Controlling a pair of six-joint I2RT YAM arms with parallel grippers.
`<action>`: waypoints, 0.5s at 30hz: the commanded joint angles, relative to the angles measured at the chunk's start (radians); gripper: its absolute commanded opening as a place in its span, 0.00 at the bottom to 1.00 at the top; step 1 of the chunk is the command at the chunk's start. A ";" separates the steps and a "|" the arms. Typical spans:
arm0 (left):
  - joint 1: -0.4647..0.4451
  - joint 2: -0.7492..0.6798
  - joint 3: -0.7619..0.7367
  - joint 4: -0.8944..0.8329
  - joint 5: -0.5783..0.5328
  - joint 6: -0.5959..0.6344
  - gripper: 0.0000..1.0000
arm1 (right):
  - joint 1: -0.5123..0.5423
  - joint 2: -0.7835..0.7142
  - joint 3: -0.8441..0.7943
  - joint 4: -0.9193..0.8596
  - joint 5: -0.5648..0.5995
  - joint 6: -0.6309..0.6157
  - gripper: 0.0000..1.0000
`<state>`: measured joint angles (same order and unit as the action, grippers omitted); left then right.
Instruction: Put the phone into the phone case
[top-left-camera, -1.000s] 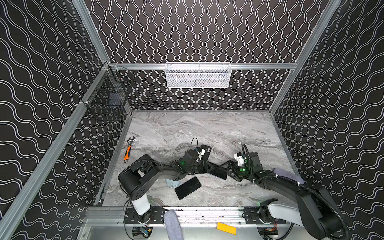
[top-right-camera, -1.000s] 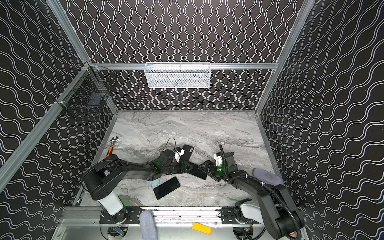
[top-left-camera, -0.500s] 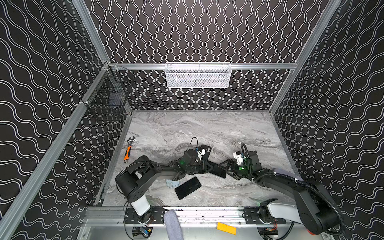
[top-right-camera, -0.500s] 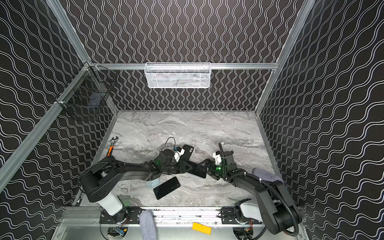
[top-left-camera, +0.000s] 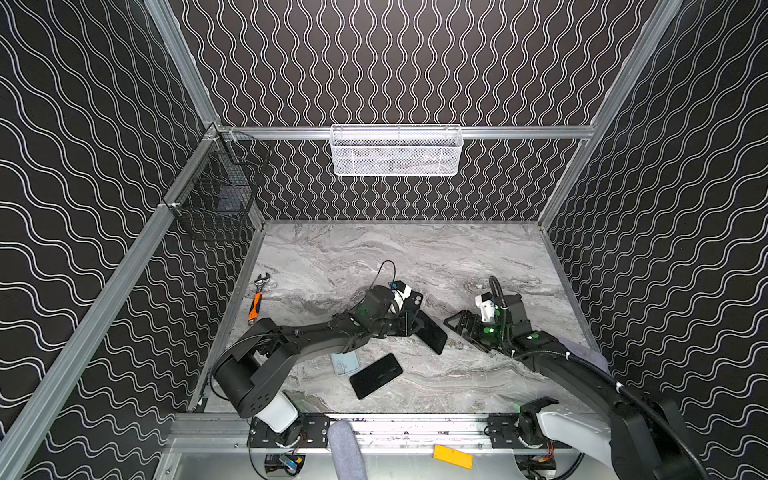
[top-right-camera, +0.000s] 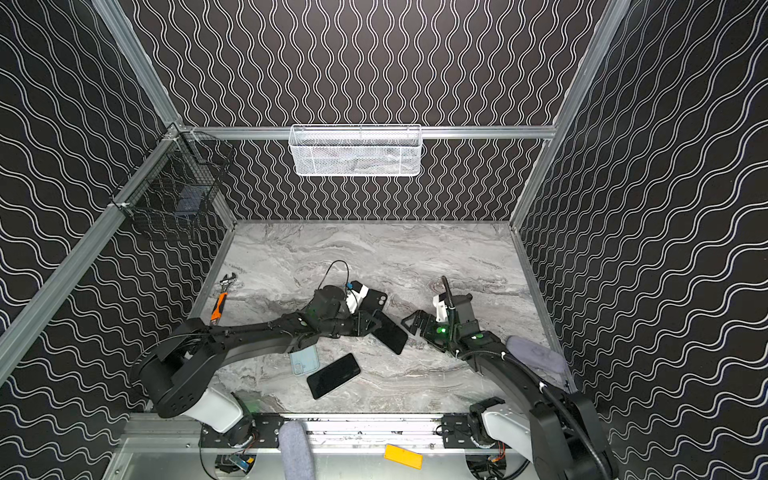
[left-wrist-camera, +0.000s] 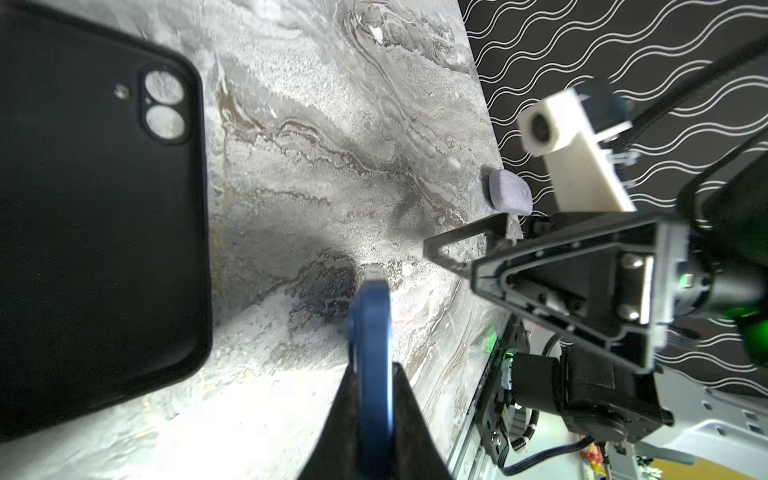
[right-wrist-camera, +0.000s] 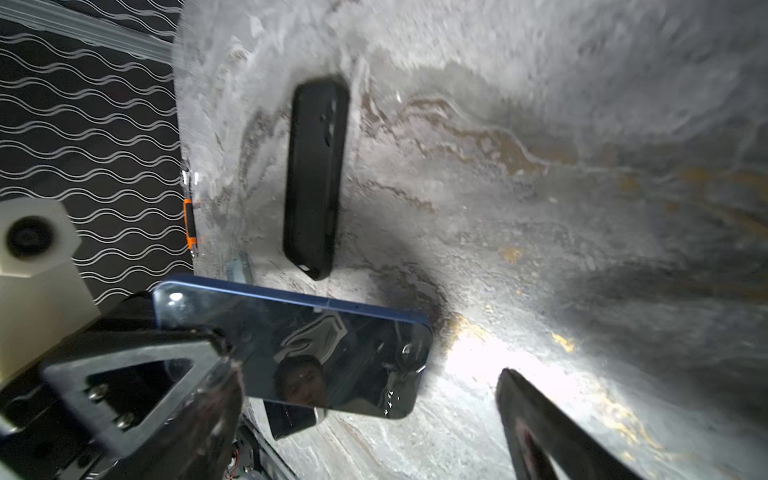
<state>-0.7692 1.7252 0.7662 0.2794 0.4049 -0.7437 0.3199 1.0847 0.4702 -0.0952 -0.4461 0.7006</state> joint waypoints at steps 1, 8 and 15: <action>0.011 -0.020 0.046 -0.084 0.030 0.093 0.10 | -0.002 -0.045 0.048 -0.081 0.036 -0.064 0.97; 0.023 -0.063 0.110 -0.197 0.034 0.145 0.00 | -0.002 -0.140 0.142 -0.137 0.117 -0.168 0.99; 0.039 -0.124 0.215 -0.365 0.055 0.220 0.00 | -0.002 -0.146 0.207 -0.146 -0.017 -0.291 0.99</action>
<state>-0.7376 1.6241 0.9451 -0.0410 0.4343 -0.5850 0.3180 0.9424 0.6571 -0.2291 -0.3916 0.4862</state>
